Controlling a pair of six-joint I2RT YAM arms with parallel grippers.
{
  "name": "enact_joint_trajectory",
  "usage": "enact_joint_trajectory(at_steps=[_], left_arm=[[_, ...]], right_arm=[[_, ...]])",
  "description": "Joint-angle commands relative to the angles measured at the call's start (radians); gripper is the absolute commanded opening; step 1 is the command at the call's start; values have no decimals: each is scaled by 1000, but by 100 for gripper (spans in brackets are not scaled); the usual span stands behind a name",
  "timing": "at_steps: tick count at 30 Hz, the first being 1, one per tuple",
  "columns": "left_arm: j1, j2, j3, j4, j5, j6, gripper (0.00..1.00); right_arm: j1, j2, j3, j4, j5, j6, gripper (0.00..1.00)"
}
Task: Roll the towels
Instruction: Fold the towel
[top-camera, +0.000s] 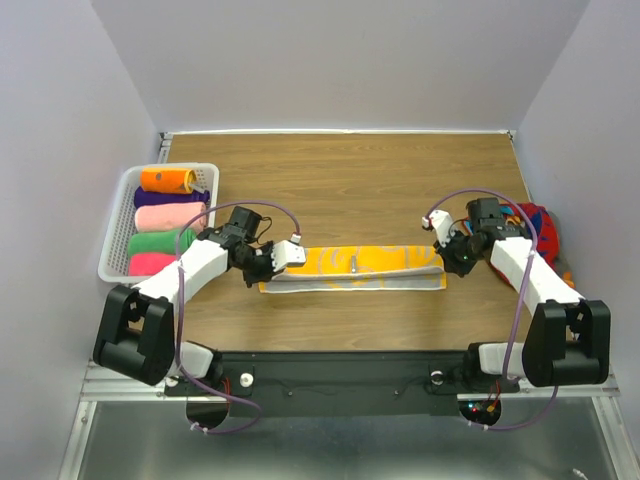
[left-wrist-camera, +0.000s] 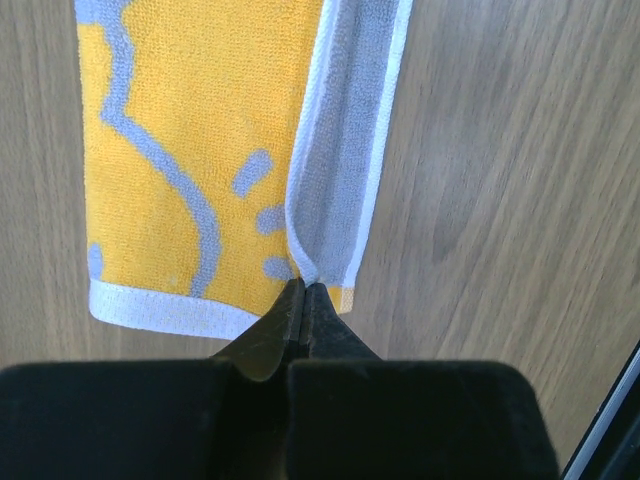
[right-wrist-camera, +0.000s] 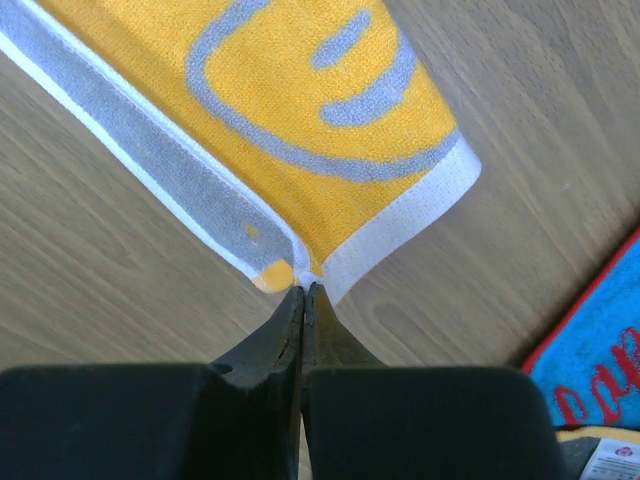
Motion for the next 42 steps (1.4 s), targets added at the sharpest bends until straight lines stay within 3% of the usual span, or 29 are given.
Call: enact_joint_trajectory(at_steps=[1,42], left_arm=[[-3,8,-6,13,-12,-8,0],[-3,2,19,-20,-21,21,0]], right_arm=[[-9,-22,0,-4,17,-34,1],[-5,-66,-5,-83,-7,-103,1]])
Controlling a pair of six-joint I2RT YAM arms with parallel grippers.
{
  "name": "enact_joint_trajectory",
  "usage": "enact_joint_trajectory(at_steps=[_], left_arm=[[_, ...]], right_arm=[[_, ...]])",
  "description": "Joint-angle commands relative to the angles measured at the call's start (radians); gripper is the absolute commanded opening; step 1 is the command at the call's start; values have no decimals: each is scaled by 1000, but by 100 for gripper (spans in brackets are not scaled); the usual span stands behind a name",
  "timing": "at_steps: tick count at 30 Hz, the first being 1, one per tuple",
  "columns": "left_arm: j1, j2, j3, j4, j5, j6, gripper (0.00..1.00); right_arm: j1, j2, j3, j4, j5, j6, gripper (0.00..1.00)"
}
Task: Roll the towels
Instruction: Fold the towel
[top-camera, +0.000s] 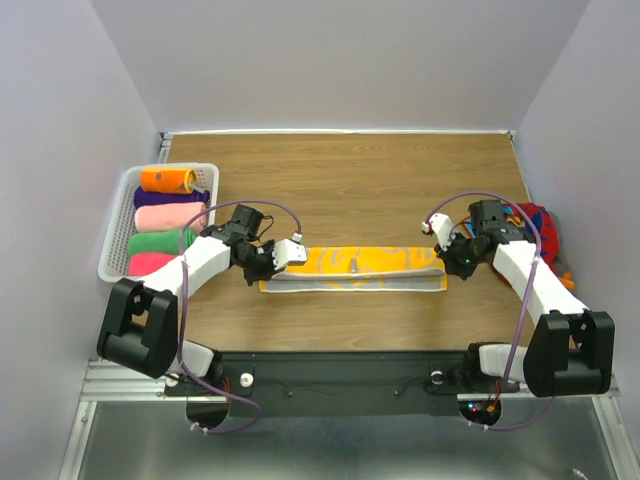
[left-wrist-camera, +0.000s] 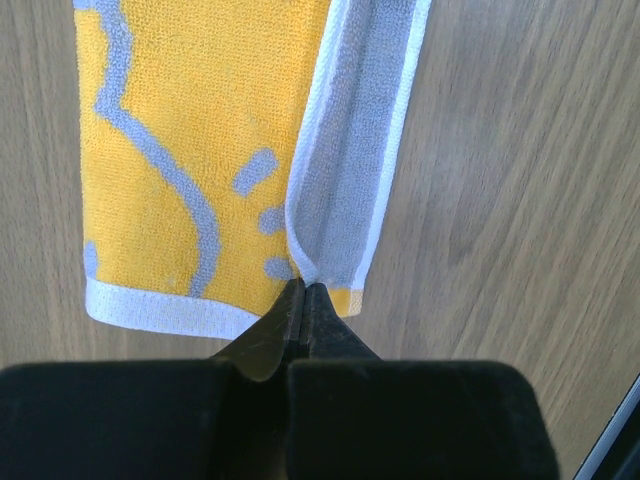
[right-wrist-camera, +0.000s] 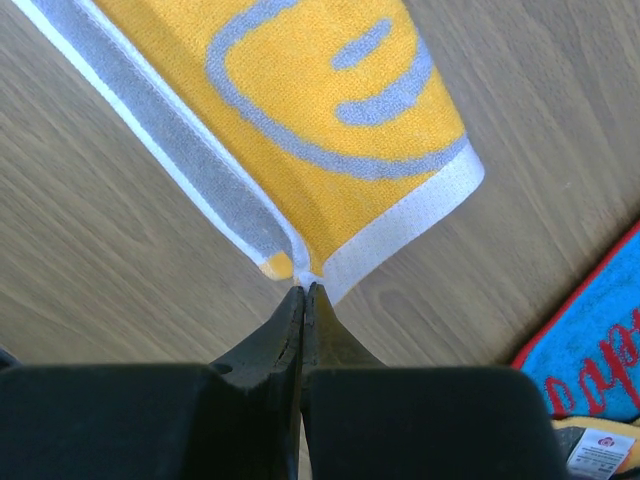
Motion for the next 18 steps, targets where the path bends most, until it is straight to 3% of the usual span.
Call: enact_joint_trajectory(at_steps=[1,10,12,14,15,18], left_arm=[[-2,-41,-7,-30,-7,23,0],[-2,5,-29,-1,-17,23,0],[-2,6,-29,5,-16,22,8],[-2,0,-24,0,-11,23,17],[-2,-4,-21,-10,-5,25,21],[-4,-36,-10,-53,9,34,42]], right_arm=[[-5,-5,-17,-21,4,-38,1],[-5,68,-60,2,9,-58,1],[-5,70,-58,-1,7,-61,3],[-7,62,-57,-10,7,-68,14],[-5,53,-54,-18,6,-73,29],[-7,3,-35,-62,-8,-87,54]])
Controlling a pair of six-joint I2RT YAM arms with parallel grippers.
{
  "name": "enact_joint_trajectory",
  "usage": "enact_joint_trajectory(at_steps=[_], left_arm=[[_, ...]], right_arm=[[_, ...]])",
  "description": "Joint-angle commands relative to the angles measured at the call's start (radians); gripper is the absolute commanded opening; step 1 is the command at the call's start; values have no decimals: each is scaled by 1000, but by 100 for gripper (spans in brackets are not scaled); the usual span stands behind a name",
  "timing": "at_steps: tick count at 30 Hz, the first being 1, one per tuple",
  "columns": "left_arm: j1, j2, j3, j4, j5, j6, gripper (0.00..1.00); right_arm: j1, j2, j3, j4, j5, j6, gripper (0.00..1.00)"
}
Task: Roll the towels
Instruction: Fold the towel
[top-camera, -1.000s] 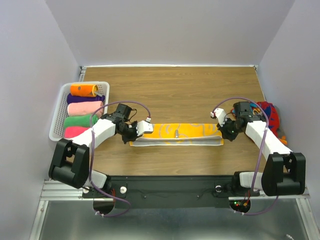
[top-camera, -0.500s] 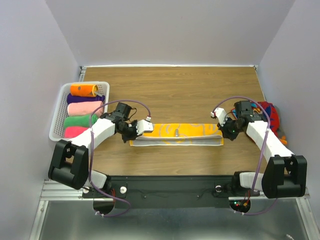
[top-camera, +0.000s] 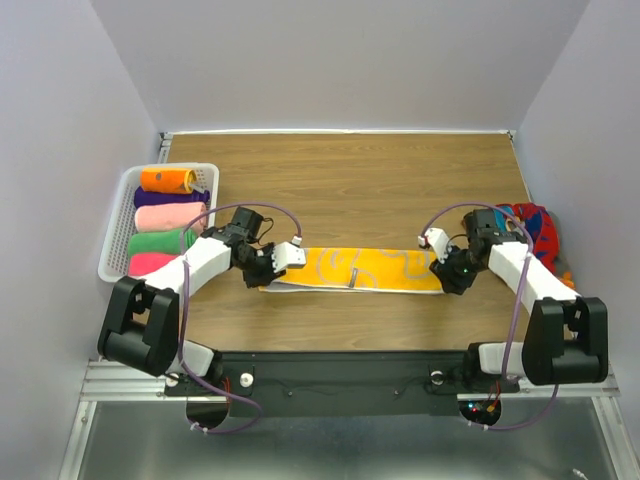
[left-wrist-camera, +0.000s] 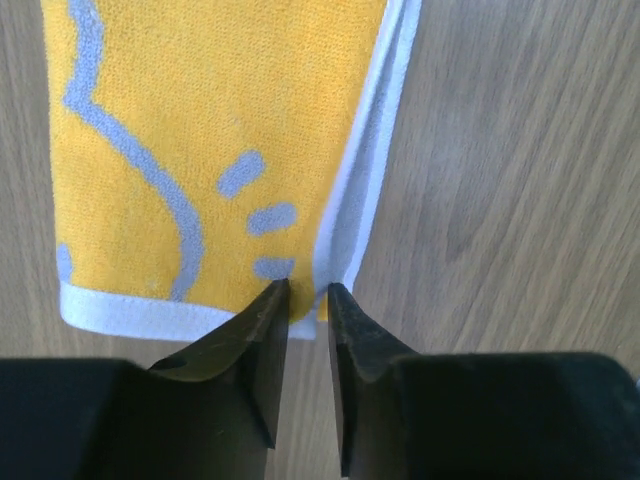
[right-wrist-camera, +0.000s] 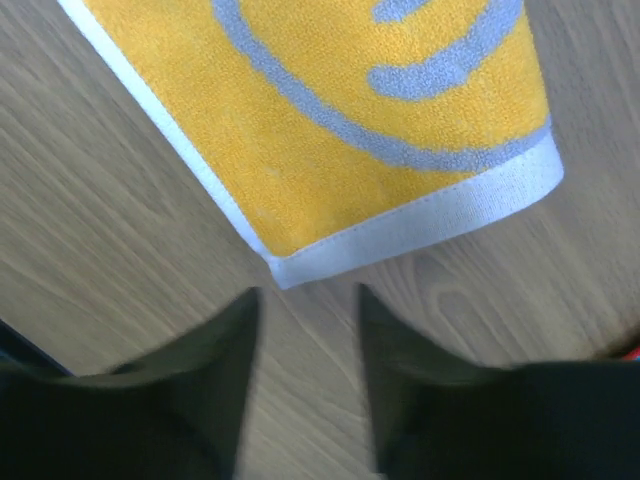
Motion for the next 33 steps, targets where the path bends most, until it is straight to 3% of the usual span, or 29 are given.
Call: enact_joint_trajectory(at_steps=[1,2,3,8,11,14,19,27,33], left_arm=[[-4,-72,9,-70,19,22,54],[-4,-88,8,-81,22,26,55],[-6,-106,6,-102,29,31,66],[-19,-178,23,-131,39,-9,68],[-19,-156,58,-78,42,-93,61],[-22,-78,104,-4,61,-290,54],[-30,55,161,54,91,-528,54],[-93,278,250,86,-23,-697,47],[-76,499,436,134,-103,-744,44]], right_arm=[[-5,-92,44,-71,-11,-28,57],[-5,-103,56,-84,-17,-24,60],[-7,-117,68,-93,-31,-18,62],[-7,-52,212,-107,-89,66,61],[-5,51,293,-102,-120,113,51],[4,189,381,-63,-100,174,37],[45,304,426,-39,-39,211,26],[148,394,299,-18,148,199,12],[206,372,214,-57,175,205,12]])
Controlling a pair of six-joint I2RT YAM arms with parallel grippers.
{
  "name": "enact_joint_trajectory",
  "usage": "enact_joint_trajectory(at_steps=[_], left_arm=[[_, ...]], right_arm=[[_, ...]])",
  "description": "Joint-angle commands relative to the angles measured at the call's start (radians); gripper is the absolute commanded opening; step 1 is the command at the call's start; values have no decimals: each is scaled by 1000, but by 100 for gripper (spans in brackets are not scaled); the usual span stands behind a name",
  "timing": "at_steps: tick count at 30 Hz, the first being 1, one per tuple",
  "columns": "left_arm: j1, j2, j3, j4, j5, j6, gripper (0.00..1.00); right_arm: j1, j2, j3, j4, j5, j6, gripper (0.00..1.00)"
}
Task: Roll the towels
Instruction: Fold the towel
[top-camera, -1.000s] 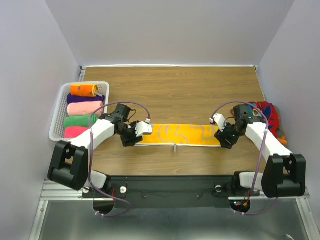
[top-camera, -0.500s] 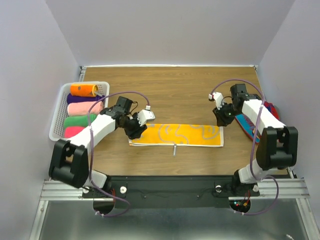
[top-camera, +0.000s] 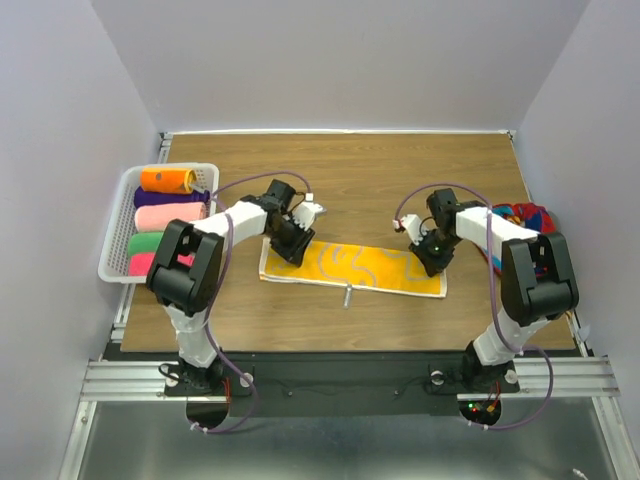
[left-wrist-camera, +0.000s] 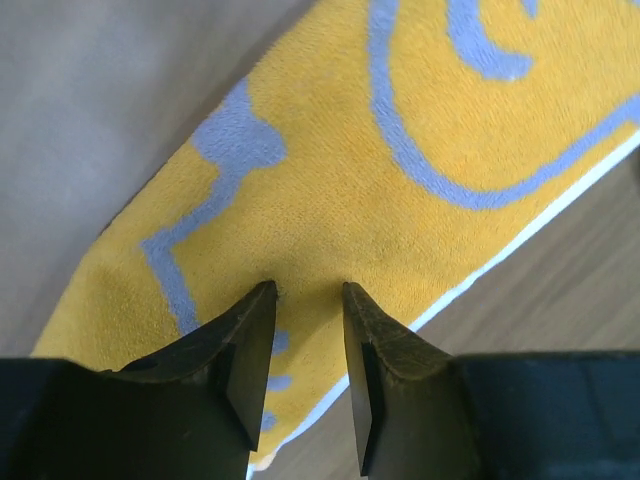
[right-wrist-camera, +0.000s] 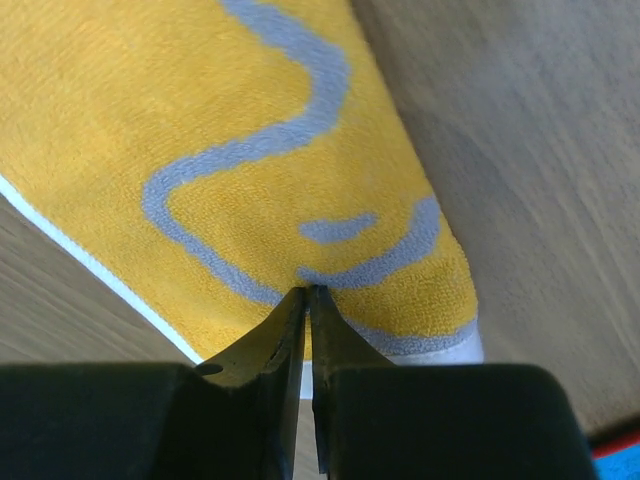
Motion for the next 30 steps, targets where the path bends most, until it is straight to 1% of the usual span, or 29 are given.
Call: enact_joint_trajectory(at_steps=[1,2,4,5,6,7,8,9,10,12,13,15,17,18,20,21,22,23,24,25,26,27,28,29,30], left_arm=[[10,125,176,62,-93,-53,43],[10,178,216,68,-101,-53,43],[18,229,298,91,-96,-44,44],[23,283,386,93,-87,-42,45],[24,309,434,94,-90,-45,48],[32,335,480,94,-84,-47,50],[37,376,570,93,-79,-50,52],[43,393,615,94,-79,-59,53],[61,415,704,88,-84,-65,56],[87,417,785,70,-63,-80,58],[104,406,818,63,-40,-85,59],[158,345,867,76,2,-119,61],[188,287,847,85,1,-131,64],[208,225,826,92,-22,-132,64],[224,158,723,97,-33,-129,64],[239,84,673,124,-26,-131,64],[242,47,613,144,-27,-154,64],[244,-20,503,158,-30,-162,64],[245,-51,399,183,-27,-174,64],[245,-77,398,192,-26,-183,64],[245,-117,320,194,-6,-189,63],[247,-134,291,183,16,-185,62],[251,-151,268,171,39,-168,61],[256,-175,199,174,69,-162,61],[257,-250,154,213,94,-153,61]], right_arm=[[52,-6,-58,-74,30,4,12],[72,-7,-63,-86,13,4,12],[150,-6,-78,-94,-36,31,13],[181,3,-80,-94,-50,45,13],[245,17,-74,-96,-66,83,13],[273,54,-54,-94,-120,105,13],[322,71,-39,-94,-152,147,13],[322,88,-26,-94,-184,166,13],[360,126,7,-91,-261,188,13],[403,161,38,-79,-332,255,15],[414,177,55,-67,-397,280,16],[449,218,99,-21,-474,352,17],[478,241,127,47,-513,405,18],[512,265,159,73,-528,459,19],[549,299,207,122,-582,501,20],[567,319,259,131,-600,520,20],[593,359,288,147,-617,540,22],[604,376,314,179,-664,574,23],[614,406,378,202,-685,596,27],[615,414,409,202,-685,613,29],[614,414,437,203,-700,629,32],[614,404,461,205,-691,633,33],[615,351,474,205,-671,631,45],[612,317,469,208,-657,628,48],[609,283,462,208,-636,623,49]])
